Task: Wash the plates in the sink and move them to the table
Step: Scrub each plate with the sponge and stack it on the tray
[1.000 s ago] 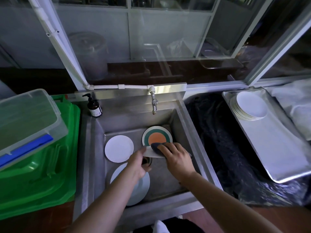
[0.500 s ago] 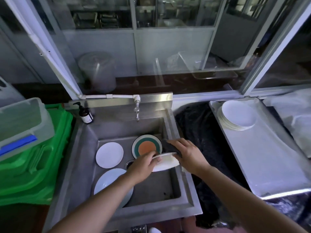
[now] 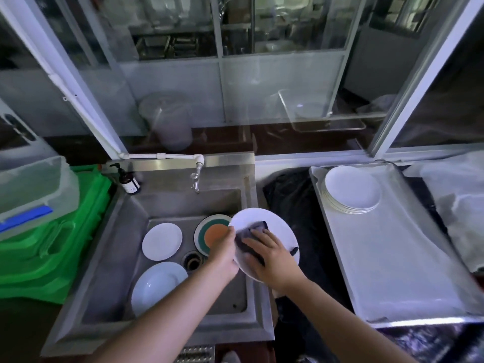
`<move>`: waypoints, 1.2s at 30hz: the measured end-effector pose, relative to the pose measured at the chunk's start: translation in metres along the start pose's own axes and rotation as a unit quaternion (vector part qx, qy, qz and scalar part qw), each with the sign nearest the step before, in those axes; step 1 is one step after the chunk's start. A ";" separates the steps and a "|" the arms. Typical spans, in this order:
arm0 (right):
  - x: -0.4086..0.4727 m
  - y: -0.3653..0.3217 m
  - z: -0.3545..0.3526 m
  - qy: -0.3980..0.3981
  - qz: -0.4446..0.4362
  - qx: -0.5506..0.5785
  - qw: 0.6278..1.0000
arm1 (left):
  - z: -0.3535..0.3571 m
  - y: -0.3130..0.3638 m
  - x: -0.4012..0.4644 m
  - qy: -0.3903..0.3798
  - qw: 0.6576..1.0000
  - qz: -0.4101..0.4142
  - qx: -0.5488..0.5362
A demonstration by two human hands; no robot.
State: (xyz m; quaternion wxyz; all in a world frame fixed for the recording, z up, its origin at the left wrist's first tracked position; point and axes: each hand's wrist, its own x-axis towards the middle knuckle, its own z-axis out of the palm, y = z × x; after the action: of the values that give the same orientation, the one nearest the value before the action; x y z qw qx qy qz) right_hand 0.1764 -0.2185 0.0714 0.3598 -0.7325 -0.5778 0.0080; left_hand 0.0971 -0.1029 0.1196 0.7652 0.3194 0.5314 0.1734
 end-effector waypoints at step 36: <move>-0.081 0.229 -0.184 -0.024 0.174 -0.308 0.935 | 0.255 -0.037 0.103 -0.103 0.987 -0.012 0.122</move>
State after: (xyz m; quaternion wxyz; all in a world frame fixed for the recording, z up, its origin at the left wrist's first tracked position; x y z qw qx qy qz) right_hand 0.4204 -0.3997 0.0519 0.0957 -0.8961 -0.4240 -0.0897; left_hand 0.3682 -0.1452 0.0817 0.7732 0.4201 0.4707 0.0636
